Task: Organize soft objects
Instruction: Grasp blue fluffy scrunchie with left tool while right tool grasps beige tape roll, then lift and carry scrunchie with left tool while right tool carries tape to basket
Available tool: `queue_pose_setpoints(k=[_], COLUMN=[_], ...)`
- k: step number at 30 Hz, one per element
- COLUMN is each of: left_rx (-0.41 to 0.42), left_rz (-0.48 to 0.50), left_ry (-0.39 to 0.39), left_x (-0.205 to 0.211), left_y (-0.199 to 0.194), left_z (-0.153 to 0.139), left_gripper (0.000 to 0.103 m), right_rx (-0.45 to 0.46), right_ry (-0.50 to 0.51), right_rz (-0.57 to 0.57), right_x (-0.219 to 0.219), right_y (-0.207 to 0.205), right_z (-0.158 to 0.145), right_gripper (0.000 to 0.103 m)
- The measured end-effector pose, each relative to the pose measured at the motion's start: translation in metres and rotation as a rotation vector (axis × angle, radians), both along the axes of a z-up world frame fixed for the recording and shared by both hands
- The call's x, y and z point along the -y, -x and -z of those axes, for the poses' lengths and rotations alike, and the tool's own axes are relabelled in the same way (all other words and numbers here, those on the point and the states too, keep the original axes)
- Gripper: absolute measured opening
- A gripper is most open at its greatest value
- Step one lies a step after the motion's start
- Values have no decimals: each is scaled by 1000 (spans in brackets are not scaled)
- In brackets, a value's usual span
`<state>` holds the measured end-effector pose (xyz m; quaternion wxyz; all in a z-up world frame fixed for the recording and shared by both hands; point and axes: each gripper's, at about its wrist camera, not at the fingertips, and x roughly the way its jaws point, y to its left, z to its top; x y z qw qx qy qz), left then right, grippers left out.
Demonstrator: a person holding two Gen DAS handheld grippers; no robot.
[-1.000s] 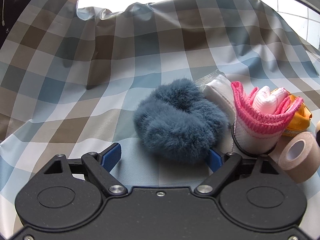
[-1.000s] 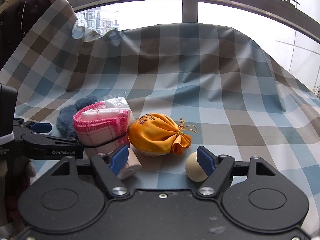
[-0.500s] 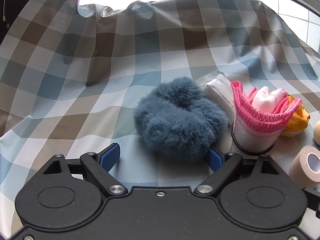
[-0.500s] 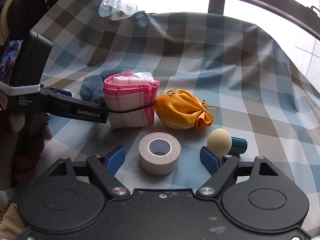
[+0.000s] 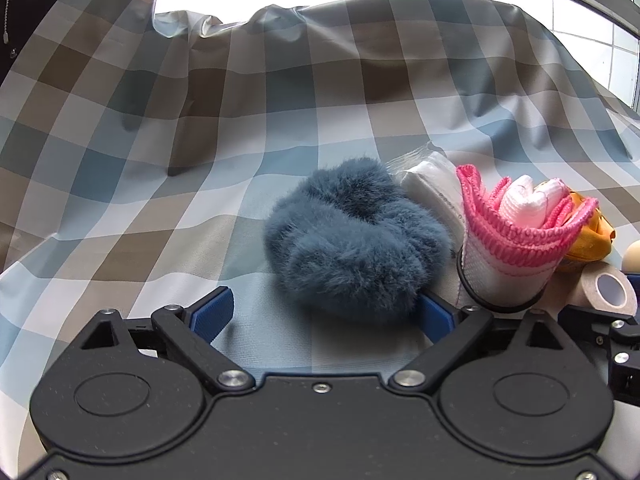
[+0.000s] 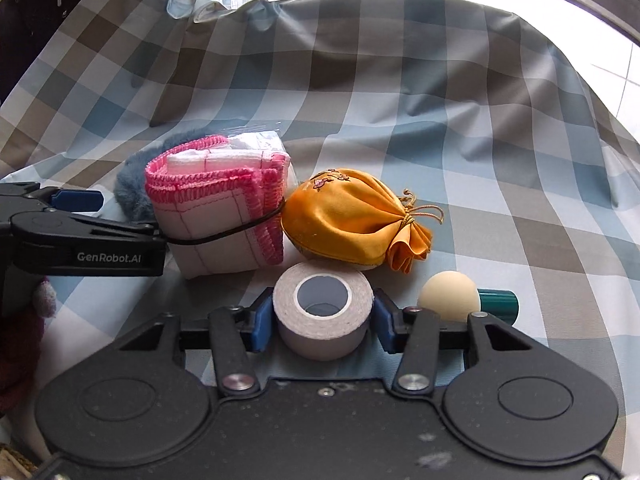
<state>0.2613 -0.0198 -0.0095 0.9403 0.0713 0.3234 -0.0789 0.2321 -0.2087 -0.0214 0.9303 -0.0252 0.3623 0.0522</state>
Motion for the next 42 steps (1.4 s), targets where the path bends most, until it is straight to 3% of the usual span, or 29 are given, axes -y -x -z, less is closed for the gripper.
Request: queue_pose_setpoints(k=[2, 5, 11, 16, 20, 24, 28, 32, 37, 38, 40, 42], left_rx=[1, 4, 3, -14, -12, 8, 42, 71, 81, 79, 66, 20], left_rz=[2, 12, 14, -7, -5, 40, 101, 180, 258, 278, 312, 335], left_ry=[-1, -3, -4, -13, -60, -128, -186, -255, -252, -239, -190, -102], left_x=[0, 1, 1, 1, 7, 19, 29, 38, 36, 35, 30, 23], left_y=[0, 1, 0, -4, -13, -24, -33, -42, -51, -54, -57, -59], left_z=[0, 1, 2, 0, -3, -4, -4, 1, 1, 1, 1, 0], left_gripper=[94, 99, 99, 100, 100, 100, 100, 100, 100, 99, 77, 64], right_rx=[24, 54, 55, 39, 39, 36, 24, 22, 21, 21, 21, 21], right_ry=[22, 69, 36, 21, 31, 33, 32, 31, 26, 26, 26, 26], right_rz=[-2, 15, 22, 60, 68, 74, 99, 99, 100, 100, 100, 100], right_x=[-2, -6, 0, 5, 3, 3, 4, 5, 5, 5, 5, 5], right_y=[1, 3, 1, -2, -2, -2, -4, -5, -5, -5, -5, -5], right_z=[2, 5, 6, 8, 8, 8, 9, 9, 9, 9, 9, 9], right_gripper=[48, 61, 65, 81, 82, 84, 93, 93, 93, 94, 94, 94])
